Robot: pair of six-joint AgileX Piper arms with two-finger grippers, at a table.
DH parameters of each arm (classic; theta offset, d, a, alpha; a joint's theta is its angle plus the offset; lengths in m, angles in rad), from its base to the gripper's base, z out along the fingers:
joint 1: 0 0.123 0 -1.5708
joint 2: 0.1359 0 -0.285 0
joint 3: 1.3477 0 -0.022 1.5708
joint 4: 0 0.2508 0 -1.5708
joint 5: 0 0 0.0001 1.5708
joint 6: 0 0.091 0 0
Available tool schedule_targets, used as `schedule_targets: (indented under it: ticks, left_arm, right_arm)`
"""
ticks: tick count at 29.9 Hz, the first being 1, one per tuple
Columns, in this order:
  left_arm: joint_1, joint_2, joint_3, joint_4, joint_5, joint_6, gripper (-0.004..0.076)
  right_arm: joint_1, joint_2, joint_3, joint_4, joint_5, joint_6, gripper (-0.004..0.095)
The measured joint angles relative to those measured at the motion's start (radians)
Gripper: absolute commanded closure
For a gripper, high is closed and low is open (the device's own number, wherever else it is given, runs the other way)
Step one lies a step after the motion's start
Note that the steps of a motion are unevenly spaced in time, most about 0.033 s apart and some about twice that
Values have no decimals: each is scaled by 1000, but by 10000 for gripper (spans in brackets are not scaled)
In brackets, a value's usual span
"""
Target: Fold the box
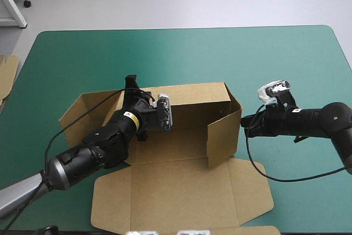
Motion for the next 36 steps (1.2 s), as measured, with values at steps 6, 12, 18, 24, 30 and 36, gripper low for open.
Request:
schedule_targets:
  ticks: [6,12,18,24,30,36]
  left_arm:
    - [0,0,0,0,0,-1,738]
    - [0,0,0,0,0,-1,738]
    - [0,0,0,0,-4,-4,738]
    - [0,0,3,1,-8,-5,738]
    - [0,0,3,1,-9,-8,738]
    - [0,0,3,2,-12,-12,738]
  right_arm:
    - [0,0,0,3,27,-3,276]
    - [0,0,0,25,36,-3,278]
    - [18,0,0,44,36,-32,278]
    - [88,0,1,39,19,-45,278]
    - [98,0,3,40,5,-72,279]
    - [98,0,3,81,-2,-113,279]
